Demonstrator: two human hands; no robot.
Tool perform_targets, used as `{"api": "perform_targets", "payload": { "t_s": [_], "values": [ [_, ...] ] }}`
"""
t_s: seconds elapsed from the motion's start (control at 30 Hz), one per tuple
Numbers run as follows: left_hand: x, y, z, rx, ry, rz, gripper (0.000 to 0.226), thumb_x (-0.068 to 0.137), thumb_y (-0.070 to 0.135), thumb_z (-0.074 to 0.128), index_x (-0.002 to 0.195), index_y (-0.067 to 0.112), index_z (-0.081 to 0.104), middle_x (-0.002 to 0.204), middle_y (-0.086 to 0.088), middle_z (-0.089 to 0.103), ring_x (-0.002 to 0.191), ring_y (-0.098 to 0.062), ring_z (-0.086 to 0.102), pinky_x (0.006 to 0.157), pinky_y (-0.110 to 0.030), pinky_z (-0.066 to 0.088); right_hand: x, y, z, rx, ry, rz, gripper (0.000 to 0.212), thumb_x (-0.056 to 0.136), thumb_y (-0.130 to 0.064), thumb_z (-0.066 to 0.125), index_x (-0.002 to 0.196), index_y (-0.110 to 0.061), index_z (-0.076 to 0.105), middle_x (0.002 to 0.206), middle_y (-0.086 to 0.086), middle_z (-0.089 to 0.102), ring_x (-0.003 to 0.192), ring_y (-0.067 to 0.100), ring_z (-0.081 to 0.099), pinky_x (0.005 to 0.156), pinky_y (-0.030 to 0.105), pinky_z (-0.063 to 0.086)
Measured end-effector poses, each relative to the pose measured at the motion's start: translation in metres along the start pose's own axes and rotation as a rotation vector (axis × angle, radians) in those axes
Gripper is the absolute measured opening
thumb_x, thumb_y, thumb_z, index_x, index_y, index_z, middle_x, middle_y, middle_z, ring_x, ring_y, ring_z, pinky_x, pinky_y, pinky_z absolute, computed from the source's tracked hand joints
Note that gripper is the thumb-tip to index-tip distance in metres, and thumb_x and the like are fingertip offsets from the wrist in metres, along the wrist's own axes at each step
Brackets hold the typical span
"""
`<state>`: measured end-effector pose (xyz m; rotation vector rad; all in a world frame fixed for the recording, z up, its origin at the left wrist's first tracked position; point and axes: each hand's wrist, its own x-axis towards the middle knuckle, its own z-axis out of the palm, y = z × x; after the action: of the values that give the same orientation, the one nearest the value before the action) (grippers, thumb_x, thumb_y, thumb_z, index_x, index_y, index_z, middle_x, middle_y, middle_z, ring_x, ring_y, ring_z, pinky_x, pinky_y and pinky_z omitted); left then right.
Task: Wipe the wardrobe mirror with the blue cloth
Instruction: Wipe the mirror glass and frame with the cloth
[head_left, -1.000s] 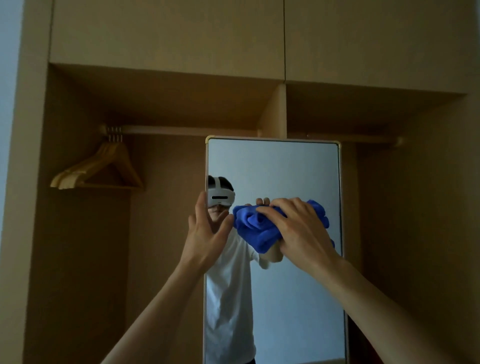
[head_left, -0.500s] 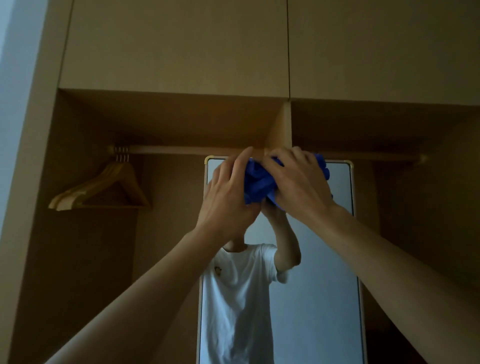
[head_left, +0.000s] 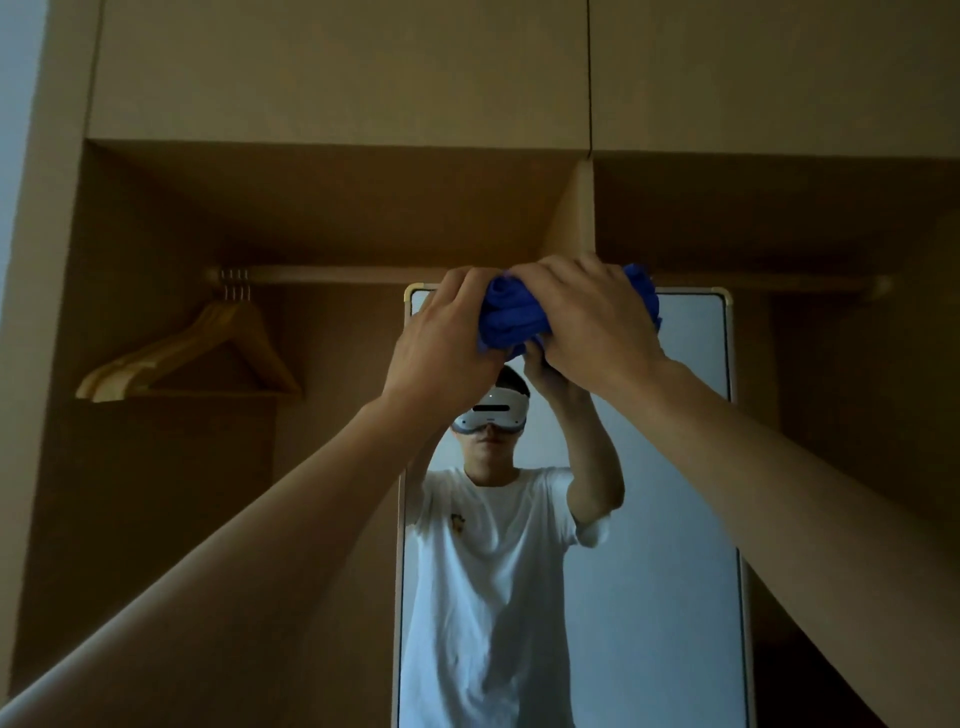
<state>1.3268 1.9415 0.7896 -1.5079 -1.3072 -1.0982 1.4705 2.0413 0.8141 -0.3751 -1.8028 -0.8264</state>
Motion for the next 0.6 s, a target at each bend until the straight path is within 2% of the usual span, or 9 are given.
{"api": "perform_targets", "payload": {
  "t_s": [0.07, 0.13, 0.2, 0.3, 0.47, 0.6],
  "values": [
    [-0.003, 0.0, 0.003, -0.016, 0.016, -0.007, 0.055, 0.083, 0.023, 0.074, 0.132, 0.02, 0.05, 0.123, 0.002, 0.054, 0.095, -0.011, 0.047, 0.069, -0.014, 0.033, 0.0, 0.0, 0.001, 0.013, -0.02, 0.01, 0.055, 0.086, -0.019, 0.073, 0.137, -0.024, 0.053, 0.128, 0.001, 0.062, 0.117, 0.028, 0.054, 0.098, 0.044, 0.042],
    [-0.005, -0.001, 0.006, -0.012, 0.021, -0.017, 0.048, 0.083, 0.024, 0.074, 0.125, 0.017, 0.052, 0.117, 0.002, 0.054, 0.093, -0.012, 0.048, 0.067, -0.017, 0.033, -0.002, 0.0, 0.002, 0.024, -0.04, 0.021, 0.057, 0.085, -0.018, 0.074, 0.138, -0.024, 0.053, 0.128, 0.001, 0.062, 0.117, 0.028, 0.053, 0.098, 0.044, 0.041],
    [-0.008, -0.001, 0.008, -0.022, 0.022, -0.02, 0.045, 0.083, 0.026, 0.074, 0.122, 0.016, 0.053, 0.114, 0.002, 0.056, 0.094, -0.015, 0.051, 0.07, -0.025, 0.037, -0.005, 0.001, 0.003, 0.034, -0.048, 0.029, 0.058, 0.084, -0.017, 0.074, 0.137, -0.025, 0.053, 0.127, 0.001, 0.062, 0.117, 0.027, 0.053, 0.098, 0.045, 0.041],
    [-0.016, -0.001, 0.011, -0.039, 0.033, -0.019, 0.046, 0.084, 0.024, 0.072, 0.126, 0.019, 0.053, 0.119, 0.003, 0.058, 0.1, -0.017, 0.055, 0.075, -0.03, 0.042, -0.012, -0.001, 0.006, 0.029, -0.048, 0.038, 0.056, 0.083, -0.016, 0.074, 0.135, -0.024, 0.056, 0.126, 0.0, 0.063, 0.117, 0.027, 0.053, 0.097, 0.044, 0.041],
    [-0.032, -0.004, 0.021, -0.025, 0.046, -0.042, 0.045, 0.086, 0.024, 0.073, 0.126, 0.019, 0.054, 0.118, 0.006, 0.058, 0.099, -0.012, 0.051, 0.076, -0.026, 0.039, -0.025, -0.006, 0.011, 0.046, -0.064, 0.048, 0.053, 0.082, -0.013, 0.073, 0.132, -0.023, 0.058, 0.123, 0.001, 0.065, 0.114, 0.028, 0.054, 0.097, 0.047, 0.044],
    [-0.047, -0.006, 0.029, -0.044, 0.051, -0.036, 0.048, 0.085, 0.022, 0.077, 0.127, 0.02, 0.054, 0.119, 0.006, 0.059, 0.103, -0.011, 0.052, 0.079, -0.024, 0.043, -0.039, -0.01, 0.015, 0.037, -0.079, 0.039, 0.05, 0.084, -0.016, 0.071, 0.133, -0.02, 0.059, 0.121, 0.005, 0.066, 0.11, 0.03, 0.056, 0.096, 0.047, 0.044]
  ]
}}
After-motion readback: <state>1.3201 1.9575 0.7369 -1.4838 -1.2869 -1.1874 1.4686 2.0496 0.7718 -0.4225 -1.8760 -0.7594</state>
